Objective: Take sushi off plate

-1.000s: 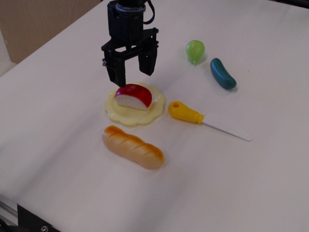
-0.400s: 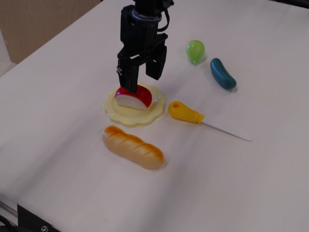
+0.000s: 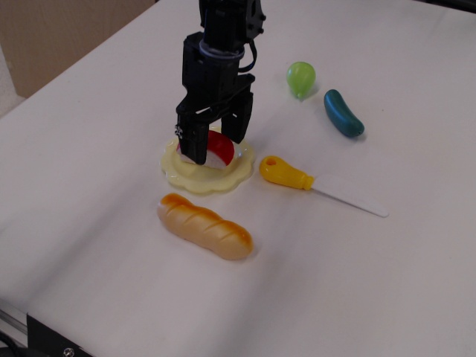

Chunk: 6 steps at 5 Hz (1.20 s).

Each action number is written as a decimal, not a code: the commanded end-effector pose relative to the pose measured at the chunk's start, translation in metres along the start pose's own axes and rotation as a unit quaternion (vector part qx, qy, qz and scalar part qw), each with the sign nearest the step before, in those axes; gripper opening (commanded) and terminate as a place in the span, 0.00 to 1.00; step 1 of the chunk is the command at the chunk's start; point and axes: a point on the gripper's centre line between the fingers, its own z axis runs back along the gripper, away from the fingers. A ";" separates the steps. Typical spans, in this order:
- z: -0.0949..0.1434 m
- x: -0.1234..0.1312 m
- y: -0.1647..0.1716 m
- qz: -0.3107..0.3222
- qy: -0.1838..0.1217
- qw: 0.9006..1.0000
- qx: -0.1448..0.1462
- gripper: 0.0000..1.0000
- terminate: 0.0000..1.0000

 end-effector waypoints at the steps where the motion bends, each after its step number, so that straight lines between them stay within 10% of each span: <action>1: 0.002 0.005 -0.016 0.012 -0.004 0.999 -0.038 0.00 0.00; 6: 0.076 -0.032 -0.036 -0.163 -0.016 0.984 -0.072 0.00 0.00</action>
